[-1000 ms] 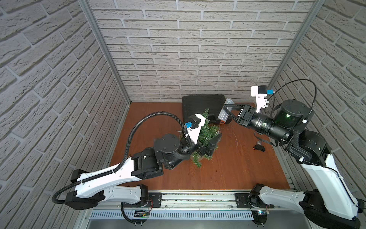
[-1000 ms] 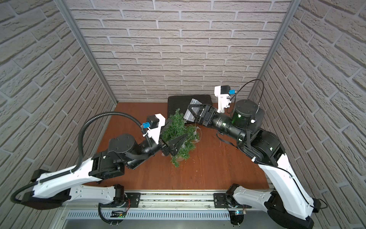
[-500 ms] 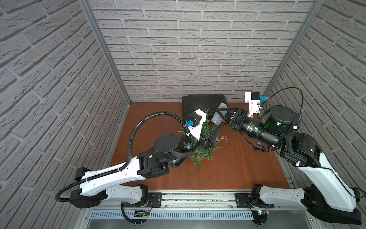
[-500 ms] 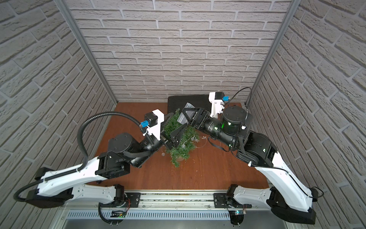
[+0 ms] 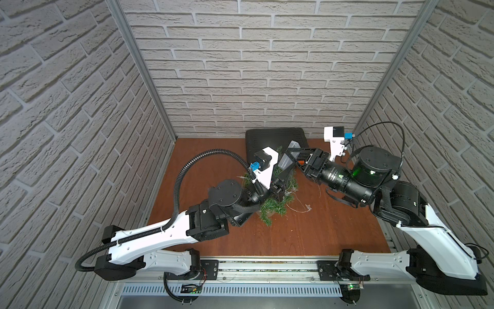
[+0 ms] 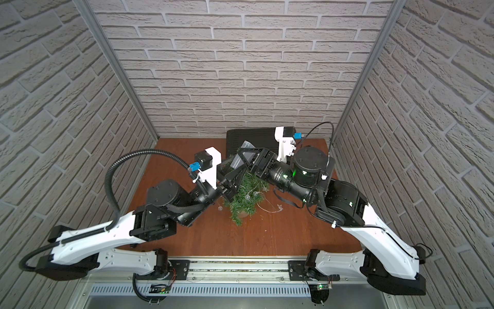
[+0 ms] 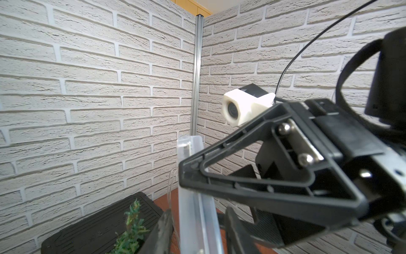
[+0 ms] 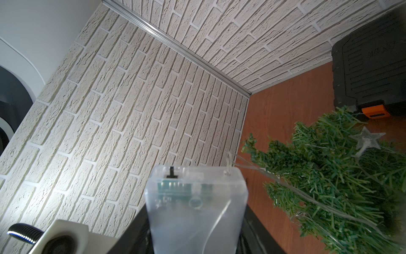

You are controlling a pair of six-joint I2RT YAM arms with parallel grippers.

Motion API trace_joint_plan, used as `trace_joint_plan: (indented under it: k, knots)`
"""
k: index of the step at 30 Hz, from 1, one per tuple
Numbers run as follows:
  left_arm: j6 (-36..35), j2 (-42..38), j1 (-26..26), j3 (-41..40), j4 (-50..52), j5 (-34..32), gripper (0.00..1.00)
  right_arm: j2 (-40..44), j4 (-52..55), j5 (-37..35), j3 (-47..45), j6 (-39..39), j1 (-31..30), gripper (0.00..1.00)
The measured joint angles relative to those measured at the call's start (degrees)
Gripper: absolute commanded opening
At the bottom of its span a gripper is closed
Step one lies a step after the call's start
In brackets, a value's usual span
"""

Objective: Wrap string light around the christmas tree
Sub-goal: Wrap the light string around the Christmas tree.

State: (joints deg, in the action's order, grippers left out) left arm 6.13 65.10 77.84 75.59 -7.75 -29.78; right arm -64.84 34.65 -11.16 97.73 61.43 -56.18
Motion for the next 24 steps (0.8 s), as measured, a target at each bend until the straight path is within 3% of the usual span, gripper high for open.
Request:
trace_joint_plan:
  k: [12,17,24]
  knots:
    - [1.0,0.0,0.9,0.0,-0.1,-2.4,0.17,0.2,-0.9,-2.1,-0.7,2.8,-1.1,0.47]
    - [1.6,0.0,1.1,0.2,0.3,-3.2,0.08,0.2,-1.3,-2.4,-1.2,3.5,-1.1,0.61]
    - [2.7,0.7,2.3,3.9,3.6,-2.4,0.04,1.3,-2.3,-3.7,-2.6,3.1,-1.1,0.93]
